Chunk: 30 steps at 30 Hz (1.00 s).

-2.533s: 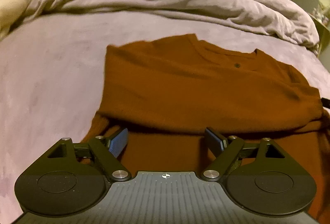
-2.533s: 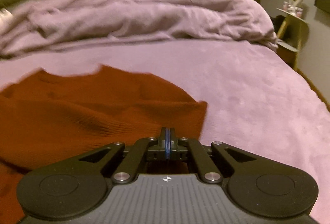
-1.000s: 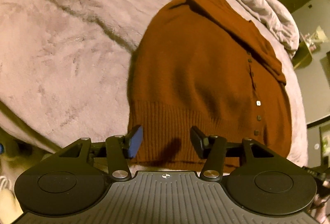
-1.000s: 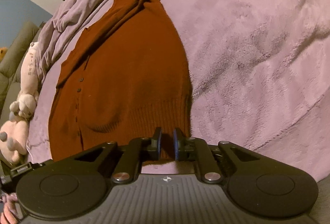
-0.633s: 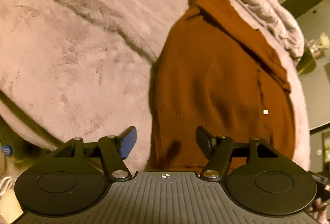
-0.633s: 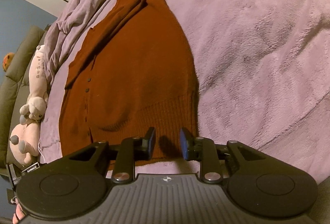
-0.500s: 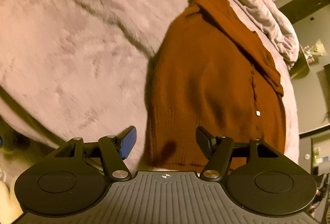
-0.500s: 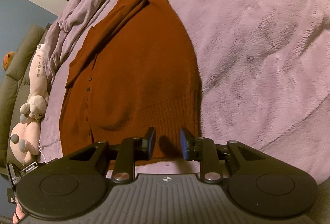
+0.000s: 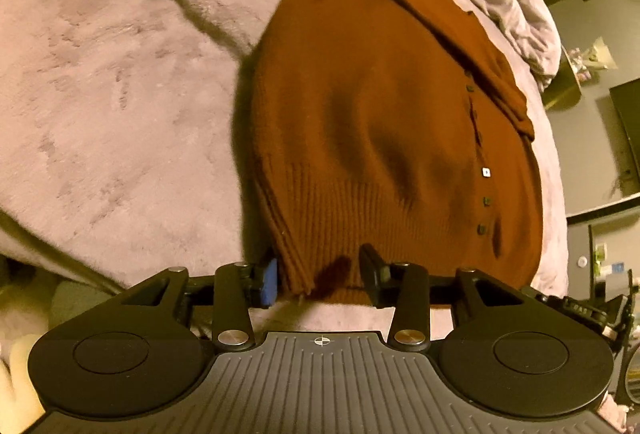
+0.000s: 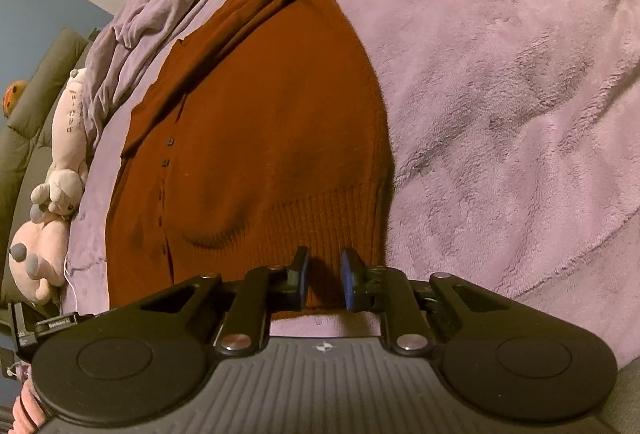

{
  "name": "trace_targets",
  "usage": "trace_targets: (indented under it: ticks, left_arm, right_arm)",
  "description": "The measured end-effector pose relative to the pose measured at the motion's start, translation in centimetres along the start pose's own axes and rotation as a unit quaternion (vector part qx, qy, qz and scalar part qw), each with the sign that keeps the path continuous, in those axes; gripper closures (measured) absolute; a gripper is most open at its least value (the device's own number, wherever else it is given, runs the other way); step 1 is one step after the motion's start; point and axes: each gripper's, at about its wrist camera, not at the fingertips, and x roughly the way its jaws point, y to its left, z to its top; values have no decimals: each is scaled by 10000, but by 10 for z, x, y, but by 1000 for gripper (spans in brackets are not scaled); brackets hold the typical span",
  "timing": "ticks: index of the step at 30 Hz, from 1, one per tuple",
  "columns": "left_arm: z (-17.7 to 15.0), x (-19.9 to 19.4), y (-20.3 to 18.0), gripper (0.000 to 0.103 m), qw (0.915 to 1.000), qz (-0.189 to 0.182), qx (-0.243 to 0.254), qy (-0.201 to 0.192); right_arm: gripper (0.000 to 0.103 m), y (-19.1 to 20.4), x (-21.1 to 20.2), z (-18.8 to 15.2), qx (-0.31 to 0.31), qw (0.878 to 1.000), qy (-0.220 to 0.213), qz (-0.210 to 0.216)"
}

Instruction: Fold small clothes

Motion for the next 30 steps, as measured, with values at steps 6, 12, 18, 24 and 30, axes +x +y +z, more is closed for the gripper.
trace_targets:
  ticks: [6, 12, 18, 24, 30]
  left_arm:
    - [2, 5, -5, 96, 9998, 146, 134, 88]
    - [10, -16, -29, 97, 9988, -272, 337, -245]
    - [55, -47, -67, 97, 9908, -589, 651, -1025]
    - [78, -37, -96, 97, 9864, -722, 990, -1094]
    - [67, -28, -86, 97, 9889, -688, 799, -1047]
  right_arm:
    - [93, 10, 2, 1, -310, 9994, 42, -169]
    - [103, 23, -2, 8, -467, 9988, 101, 100]
    - [103, 54, -17, 54, -586, 9956, -422, 604]
    - [95, 57, -21, 76, -663, 9964, -436, 284]
    - [77, 10, -14, 28, -31, 9997, 151, -194]
